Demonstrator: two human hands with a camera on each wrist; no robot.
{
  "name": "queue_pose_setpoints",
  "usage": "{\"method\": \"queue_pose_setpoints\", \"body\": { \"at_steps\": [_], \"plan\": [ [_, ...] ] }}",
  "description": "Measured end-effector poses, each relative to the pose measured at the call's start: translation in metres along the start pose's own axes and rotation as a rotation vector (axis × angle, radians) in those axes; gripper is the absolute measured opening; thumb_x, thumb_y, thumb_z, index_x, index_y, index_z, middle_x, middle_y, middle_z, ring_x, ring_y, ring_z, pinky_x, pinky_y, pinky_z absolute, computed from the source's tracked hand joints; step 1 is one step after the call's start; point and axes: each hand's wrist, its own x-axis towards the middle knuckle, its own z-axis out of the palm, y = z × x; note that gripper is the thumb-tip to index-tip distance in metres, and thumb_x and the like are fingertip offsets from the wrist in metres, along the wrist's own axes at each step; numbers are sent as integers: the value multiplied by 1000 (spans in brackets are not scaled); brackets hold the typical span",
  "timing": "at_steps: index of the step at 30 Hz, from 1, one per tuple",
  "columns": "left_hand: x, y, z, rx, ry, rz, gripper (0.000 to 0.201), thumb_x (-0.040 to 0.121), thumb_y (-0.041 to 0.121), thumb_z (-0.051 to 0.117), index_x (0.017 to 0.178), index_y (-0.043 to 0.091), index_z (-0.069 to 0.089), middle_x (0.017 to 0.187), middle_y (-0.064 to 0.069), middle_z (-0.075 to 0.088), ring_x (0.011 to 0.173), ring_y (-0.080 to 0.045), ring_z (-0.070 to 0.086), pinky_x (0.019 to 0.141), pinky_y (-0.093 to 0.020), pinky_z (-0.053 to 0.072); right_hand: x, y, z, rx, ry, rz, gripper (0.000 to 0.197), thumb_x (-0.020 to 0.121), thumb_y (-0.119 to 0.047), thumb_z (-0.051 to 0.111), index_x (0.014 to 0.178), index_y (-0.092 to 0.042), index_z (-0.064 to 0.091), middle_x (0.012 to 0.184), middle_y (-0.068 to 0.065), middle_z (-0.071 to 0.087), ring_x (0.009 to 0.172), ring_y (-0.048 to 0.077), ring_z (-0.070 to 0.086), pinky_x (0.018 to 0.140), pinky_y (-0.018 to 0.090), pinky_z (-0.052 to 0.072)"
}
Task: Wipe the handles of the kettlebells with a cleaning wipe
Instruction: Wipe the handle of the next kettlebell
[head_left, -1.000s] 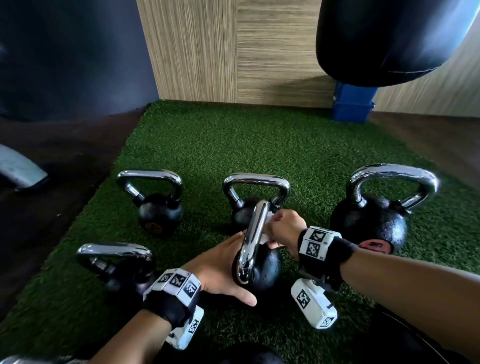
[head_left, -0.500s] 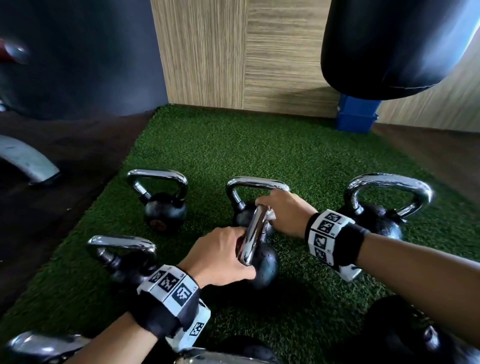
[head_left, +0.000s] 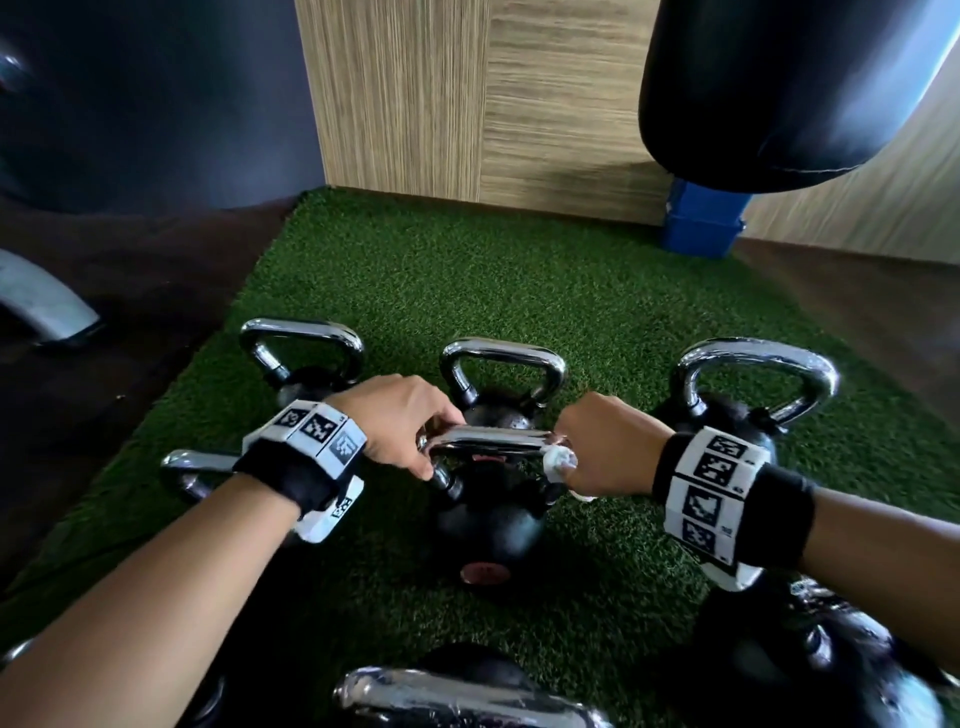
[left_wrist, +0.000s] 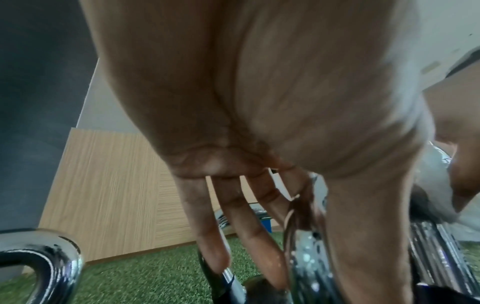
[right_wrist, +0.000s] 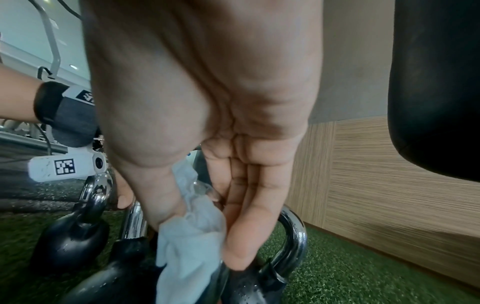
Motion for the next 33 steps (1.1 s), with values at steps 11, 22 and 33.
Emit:
{"method": "queue_pose_setpoints", "body": {
  "at_steps": [11,22,33],
  "plan": [
    [-1,1,1,-109,24,-43,74,70,39,88,126,70,51,93,18,75,86,-5,68,81,-27,56,0,-3,2,36,-8,60,36,78,-33,59,54,-12,41,51,0,42,44,12,37,50,26,37],
    [-22,25,6,80,115,-105,81,78,31,79,147,51,41,123,2,70,111,-25,68,87,-34,53,-14,-14,-7,87,-87,201,25,83,-33,55,71,-12,57,69,5,60,64,24,60,58,29,50],
    [-110,-4,52,-378,98,-120,66,85,5,49,141,39,55,137,9,65,102,-14,67,89,-23,52,-72,-96,-38,340,252,319,22,75,-5,75,73,-26,79,76,-12,73,75,-6,61,70,12,42]
  ]
}}
